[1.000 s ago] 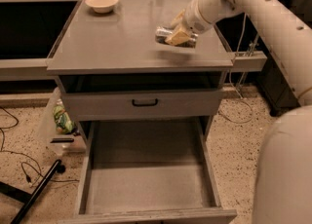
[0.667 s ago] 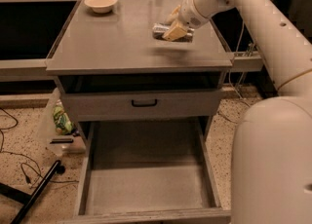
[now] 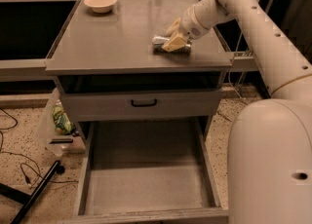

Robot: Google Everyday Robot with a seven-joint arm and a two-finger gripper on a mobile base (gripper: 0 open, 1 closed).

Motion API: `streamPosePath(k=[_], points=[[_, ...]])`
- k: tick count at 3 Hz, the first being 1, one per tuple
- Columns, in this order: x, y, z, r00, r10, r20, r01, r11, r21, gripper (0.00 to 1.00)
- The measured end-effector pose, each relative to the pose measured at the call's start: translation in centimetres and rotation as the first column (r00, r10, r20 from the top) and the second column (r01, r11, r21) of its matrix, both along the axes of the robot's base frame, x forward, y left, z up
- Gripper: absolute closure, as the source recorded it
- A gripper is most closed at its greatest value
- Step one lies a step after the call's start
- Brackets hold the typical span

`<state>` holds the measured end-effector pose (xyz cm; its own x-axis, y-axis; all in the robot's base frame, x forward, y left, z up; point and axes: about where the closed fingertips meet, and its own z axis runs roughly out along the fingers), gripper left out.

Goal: Pick redbull can from middle drawer and place on counter

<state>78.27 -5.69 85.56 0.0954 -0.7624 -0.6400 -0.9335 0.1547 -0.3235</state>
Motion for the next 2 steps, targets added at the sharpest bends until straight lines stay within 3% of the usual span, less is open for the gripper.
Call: streamPosePath(k=[1,2], points=[[-0.91,-0.06,-1.47,0.9989,0.0,-0.047,0.001,1.0,0.029,1.0],[-1.06,-0.15,-1.36,0.9985,-0.004,-0.054,0.007,0.999,0.045,1.0]])
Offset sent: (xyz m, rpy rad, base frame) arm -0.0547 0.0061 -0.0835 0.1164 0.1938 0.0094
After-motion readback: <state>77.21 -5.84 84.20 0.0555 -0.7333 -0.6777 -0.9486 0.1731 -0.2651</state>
